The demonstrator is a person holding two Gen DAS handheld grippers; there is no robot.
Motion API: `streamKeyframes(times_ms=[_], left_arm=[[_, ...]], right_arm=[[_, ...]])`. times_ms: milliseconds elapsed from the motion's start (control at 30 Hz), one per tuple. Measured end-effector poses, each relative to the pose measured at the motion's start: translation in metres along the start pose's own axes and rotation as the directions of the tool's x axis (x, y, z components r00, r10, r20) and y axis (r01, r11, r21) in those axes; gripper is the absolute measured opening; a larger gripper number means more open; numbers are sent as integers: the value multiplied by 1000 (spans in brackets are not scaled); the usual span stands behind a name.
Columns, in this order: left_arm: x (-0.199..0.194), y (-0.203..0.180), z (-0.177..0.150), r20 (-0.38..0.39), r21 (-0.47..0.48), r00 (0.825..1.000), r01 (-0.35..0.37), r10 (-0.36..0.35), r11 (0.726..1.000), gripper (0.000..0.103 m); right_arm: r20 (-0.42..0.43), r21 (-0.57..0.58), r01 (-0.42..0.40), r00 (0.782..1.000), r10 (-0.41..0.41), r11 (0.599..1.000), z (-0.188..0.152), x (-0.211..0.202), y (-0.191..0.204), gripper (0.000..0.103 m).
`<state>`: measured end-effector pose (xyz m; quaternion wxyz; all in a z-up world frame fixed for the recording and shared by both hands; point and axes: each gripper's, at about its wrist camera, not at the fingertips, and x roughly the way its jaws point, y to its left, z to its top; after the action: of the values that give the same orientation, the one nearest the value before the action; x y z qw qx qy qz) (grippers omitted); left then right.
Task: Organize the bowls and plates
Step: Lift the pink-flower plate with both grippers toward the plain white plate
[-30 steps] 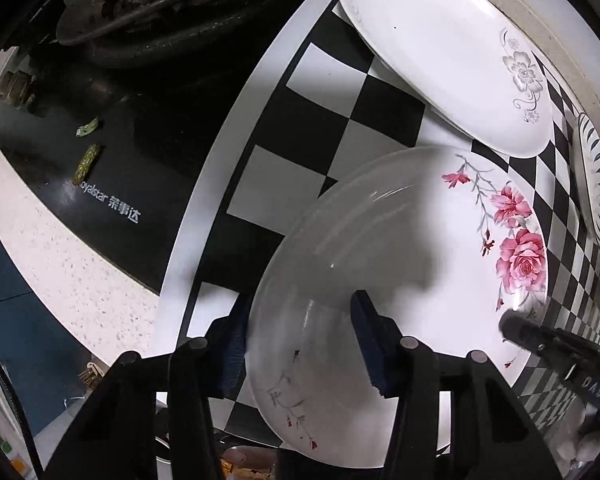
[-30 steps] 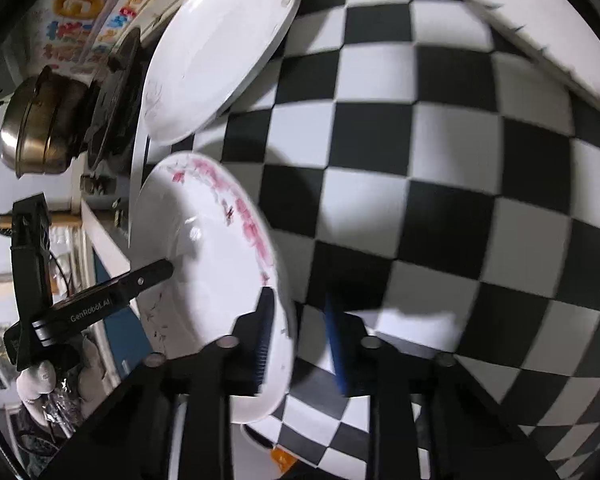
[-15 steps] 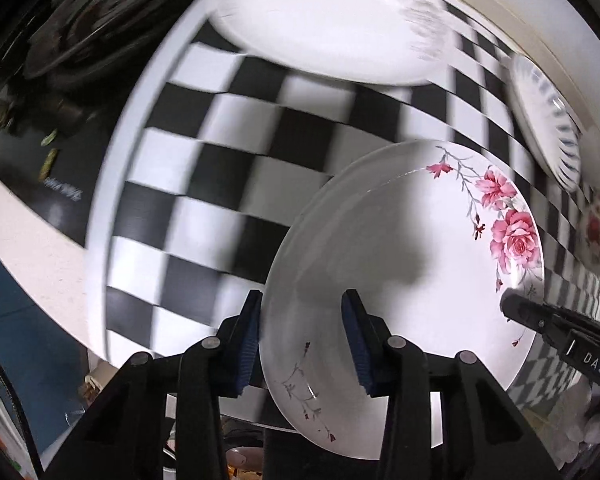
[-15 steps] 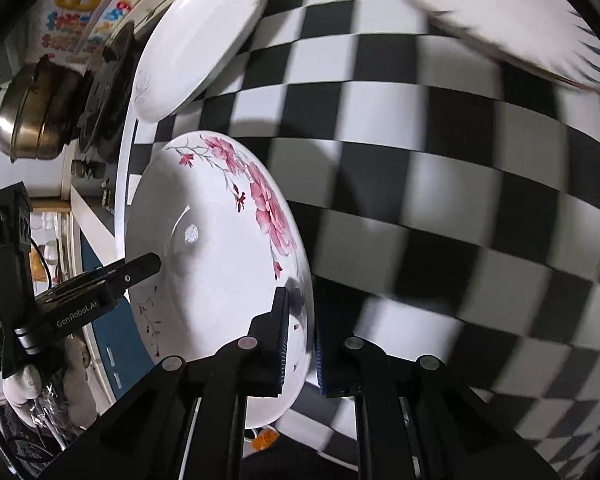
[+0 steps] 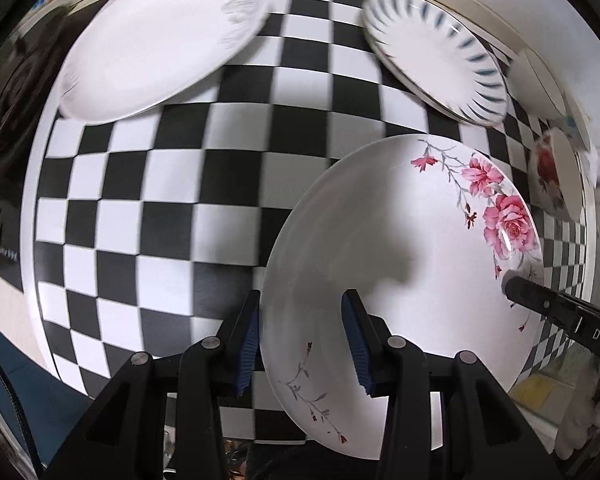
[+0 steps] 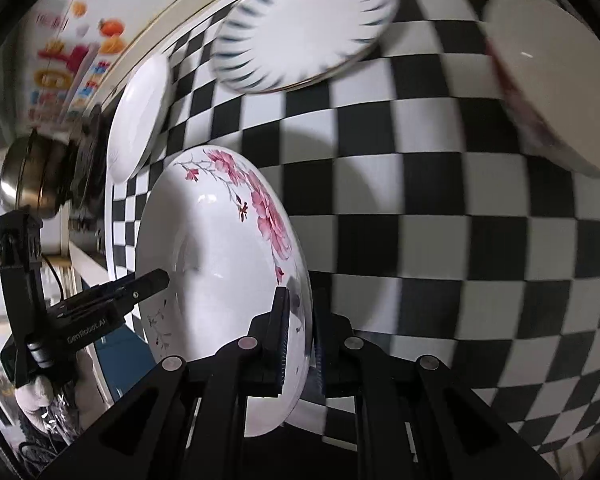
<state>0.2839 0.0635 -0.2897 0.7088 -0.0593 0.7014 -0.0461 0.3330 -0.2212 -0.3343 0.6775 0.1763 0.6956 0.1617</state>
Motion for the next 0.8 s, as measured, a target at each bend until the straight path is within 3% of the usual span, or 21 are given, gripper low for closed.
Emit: streamKeyframes(times_ms=[433,633,800], left_arm=[[28,-61,40,-35,75,999,-16,19,997,37],[58,-59,56,-56,73,998,-33,37,997,37],[66,-64,50,-48,70,997,-50,54,996,37]], right_arm=[[27,77,15,999,-17,997,-7,-16,-54,13],[21,82,18,1000,-20,996,-7,-15,-63,13],[10,75,20,1000,-21,997,-4,-11,-65,13]])
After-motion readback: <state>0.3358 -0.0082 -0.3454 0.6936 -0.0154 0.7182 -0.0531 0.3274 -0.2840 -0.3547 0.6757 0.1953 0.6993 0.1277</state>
